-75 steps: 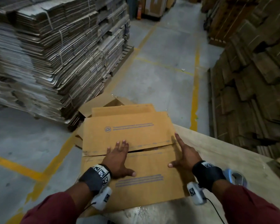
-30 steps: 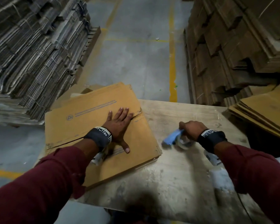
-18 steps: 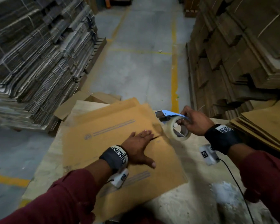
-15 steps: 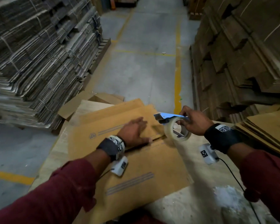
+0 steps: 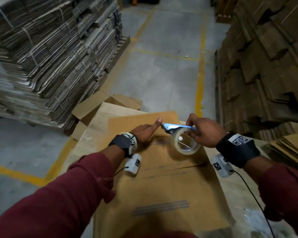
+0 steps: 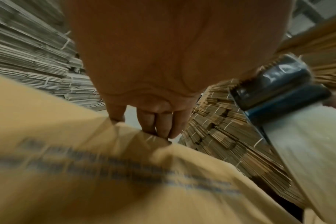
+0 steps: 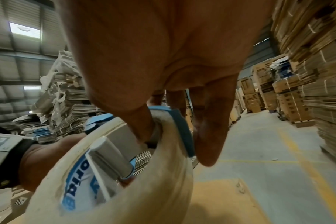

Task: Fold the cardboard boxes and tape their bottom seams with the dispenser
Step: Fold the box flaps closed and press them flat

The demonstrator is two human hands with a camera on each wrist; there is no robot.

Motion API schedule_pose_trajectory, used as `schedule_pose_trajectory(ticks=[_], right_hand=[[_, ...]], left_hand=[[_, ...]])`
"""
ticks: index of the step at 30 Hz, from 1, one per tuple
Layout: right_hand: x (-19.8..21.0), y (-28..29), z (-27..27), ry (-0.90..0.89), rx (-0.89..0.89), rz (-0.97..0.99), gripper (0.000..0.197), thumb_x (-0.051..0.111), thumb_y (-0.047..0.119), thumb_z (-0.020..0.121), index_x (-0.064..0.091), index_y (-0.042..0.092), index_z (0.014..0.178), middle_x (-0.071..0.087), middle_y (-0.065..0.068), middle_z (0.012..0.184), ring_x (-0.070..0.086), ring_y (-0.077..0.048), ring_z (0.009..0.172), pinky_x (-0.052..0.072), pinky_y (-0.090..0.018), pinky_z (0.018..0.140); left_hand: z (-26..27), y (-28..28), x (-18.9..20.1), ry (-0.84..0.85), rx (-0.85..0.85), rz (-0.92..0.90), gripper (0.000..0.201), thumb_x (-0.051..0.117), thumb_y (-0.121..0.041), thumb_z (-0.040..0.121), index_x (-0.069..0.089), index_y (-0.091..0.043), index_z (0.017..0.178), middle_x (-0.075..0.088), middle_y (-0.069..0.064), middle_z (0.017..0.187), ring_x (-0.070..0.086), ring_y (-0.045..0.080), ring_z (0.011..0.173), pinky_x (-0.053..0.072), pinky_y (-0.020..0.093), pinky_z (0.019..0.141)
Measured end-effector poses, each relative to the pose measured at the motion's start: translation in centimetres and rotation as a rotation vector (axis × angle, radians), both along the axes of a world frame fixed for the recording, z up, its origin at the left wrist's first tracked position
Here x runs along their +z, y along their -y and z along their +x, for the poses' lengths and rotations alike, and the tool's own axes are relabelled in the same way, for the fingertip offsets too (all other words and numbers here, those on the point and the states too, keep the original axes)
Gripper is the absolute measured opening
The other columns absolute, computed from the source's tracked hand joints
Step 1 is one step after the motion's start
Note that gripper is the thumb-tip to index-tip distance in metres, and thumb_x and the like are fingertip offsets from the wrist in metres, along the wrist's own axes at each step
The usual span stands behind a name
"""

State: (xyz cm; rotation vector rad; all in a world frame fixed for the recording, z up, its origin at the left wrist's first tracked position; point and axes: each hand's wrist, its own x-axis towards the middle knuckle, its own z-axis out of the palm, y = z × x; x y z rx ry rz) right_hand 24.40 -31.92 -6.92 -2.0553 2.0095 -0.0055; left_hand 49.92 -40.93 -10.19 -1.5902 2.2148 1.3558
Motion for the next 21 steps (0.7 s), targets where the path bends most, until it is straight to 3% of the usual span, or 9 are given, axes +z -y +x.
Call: schedule_pose_trajectory(ticks=[3,6,10,12,16,19,21], right_hand=[[-0.7,-0.5,0.2,-0.006,0.024,0.018,0.031,0.064,0.042,0.093,0.039,0.036,0.111,0.069,0.005,0.107,0.066,-0.028,0.09,0.047,-0.036,0.065],[-0.7,-1.1,0.3,-0.039,0.049,0.021,0.045,0.065,0.039,0.09,0.039,0.037,0.127,0.069,0.011,0.112,0.067,-0.026,0.097,0.051,-0.036,0.069],[-0.6,-1.5,1.3,-0.074,0.087,0.104,0.058,0.062,0.038,0.086,0.037,0.038,0.139,0.067,0.006,0.118,0.066,-0.027,0.105,0.055,-0.042,0.081],[-0.7,-1.5,2.0,-0.105,0.094,0.146,0.061,0.059,0.04,0.089,0.035,0.038,0.145,0.065,0.002,0.122,0.064,-0.029,0.109,0.055,-0.043,0.084],[-0.6,-1.3,3.6,-0.126,0.1,0.175,0.066,0.057,0.043,0.093,0.031,0.035,0.154,0.058,-0.003,0.131,0.06,-0.032,0.117,0.053,-0.043,0.088],[-0.2,-1.1,4.5,-0.109,0.1,0.167,0.068,0.057,0.045,0.094,0.032,0.033,0.156,0.057,-0.002,0.131,0.06,-0.031,0.116,0.053,-0.042,0.087],[0.1,-1.1,5.3,-0.097,0.111,0.161,0.068,0.058,0.045,0.094,0.033,0.029,0.156,0.057,-0.003,0.13,0.06,-0.03,0.116,0.052,-0.04,0.086]], left_hand=[[0.1,0.3,-1.5,-0.048,0.053,0.049,0.122,-0.004,-0.1,0.073,0.05,-0.025,0.153,0.047,0.01,0.158,0.048,0.031,0.139,0.031,0.046,0.116],[0.4,1.0,-1.6,-0.09,0.08,0.096,0.136,-0.005,-0.108,0.058,0.053,-0.027,0.15,0.048,0.005,0.158,0.048,0.028,0.139,0.028,0.048,0.118],[0.4,0.8,-0.8,-0.144,0.097,0.171,0.129,0.006,-0.108,0.063,0.06,-0.022,0.143,0.055,0.004,0.15,0.053,0.027,0.133,0.031,0.046,0.116],[0.4,0.9,-0.8,-0.261,0.15,0.307,0.136,0.015,-0.111,0.057,0.049,-0.022,0.153,0.047,-0.001,0.158,0.046,0.021,0.143,0.023,0.046,0.125],[0.8,1.0,-0.1,-0.407,0.162,0.396,0.117,0.016,-0.097,0.08,0.025,-0.015,0.164,0.034,0.003,0.165,0.032,0.017,0.152,0.012,0.037,0.128],[1.9,1.0,0.0,-0.461,0.152,0.344,0.136,0.025,-0.103,0.07,0.022,-0.003,0.162,0.029,0.01,0.166,0.036,0.027,0.151,0.016,0.04,0.126],[3.3,1.0,0.7,-0.507,0.223,0.262,0.142,0.029,-0.107,0.059,0.029,-0.008,0.161,0.04,0.003,0.161,0.053,0.022,0.138,0.027,0.038,0.123]])
